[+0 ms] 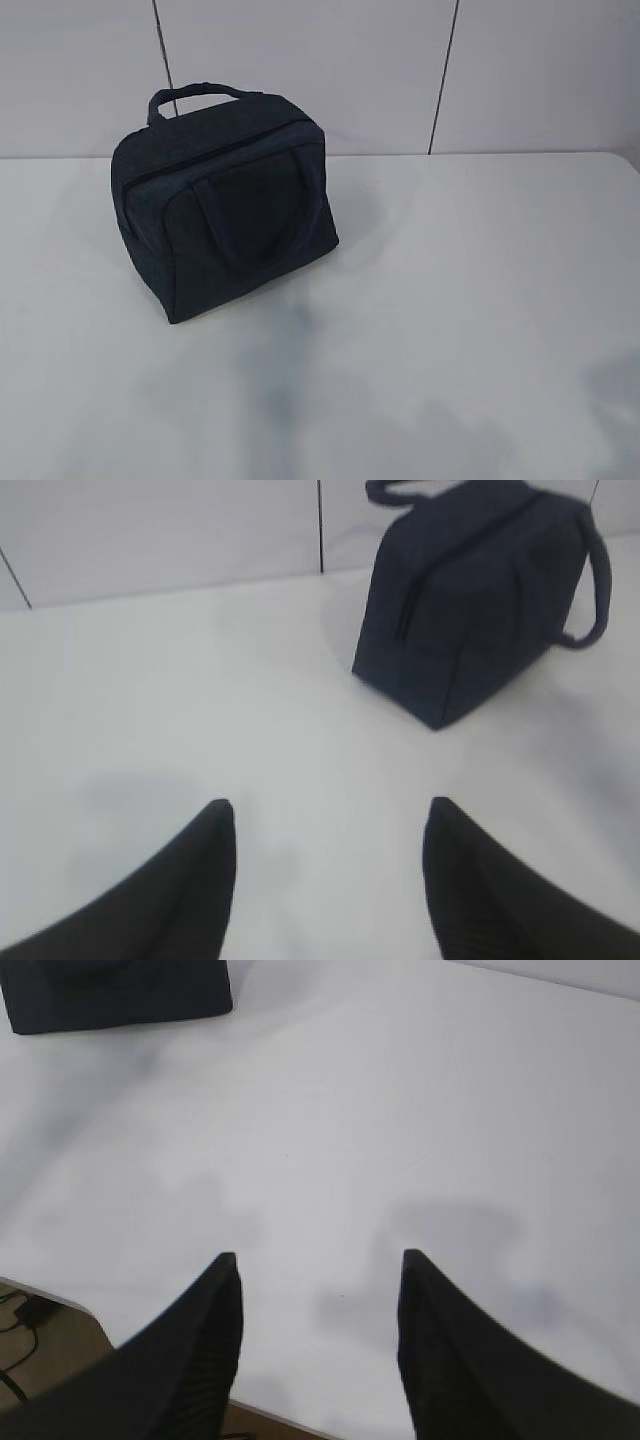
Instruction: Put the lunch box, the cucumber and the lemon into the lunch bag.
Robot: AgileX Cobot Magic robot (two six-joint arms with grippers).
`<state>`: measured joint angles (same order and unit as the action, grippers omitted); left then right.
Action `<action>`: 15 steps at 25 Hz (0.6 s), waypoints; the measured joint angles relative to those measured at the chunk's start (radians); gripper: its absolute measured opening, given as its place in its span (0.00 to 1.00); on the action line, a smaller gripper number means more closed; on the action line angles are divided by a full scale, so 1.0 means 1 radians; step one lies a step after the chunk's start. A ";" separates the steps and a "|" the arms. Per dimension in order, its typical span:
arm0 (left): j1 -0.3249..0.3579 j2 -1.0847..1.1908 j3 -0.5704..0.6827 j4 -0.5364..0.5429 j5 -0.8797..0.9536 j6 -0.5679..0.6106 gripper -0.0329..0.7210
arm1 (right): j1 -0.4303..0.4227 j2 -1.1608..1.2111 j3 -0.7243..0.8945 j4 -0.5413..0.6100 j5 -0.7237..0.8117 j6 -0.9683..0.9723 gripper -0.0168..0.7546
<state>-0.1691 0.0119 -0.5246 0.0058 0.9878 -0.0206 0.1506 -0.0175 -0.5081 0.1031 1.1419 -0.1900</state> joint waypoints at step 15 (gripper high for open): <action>0.000 0.000 0.011 -0.023 0.113 0.000 0.54 | 0.000 0.000 0.000 0.000 0.000 0.003 0.50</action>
<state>-0.1691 0.0119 -0.5141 -0.0169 1.1007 -0.0206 0.1506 -0.0175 -0.5081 0.1031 1.1419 -0.1875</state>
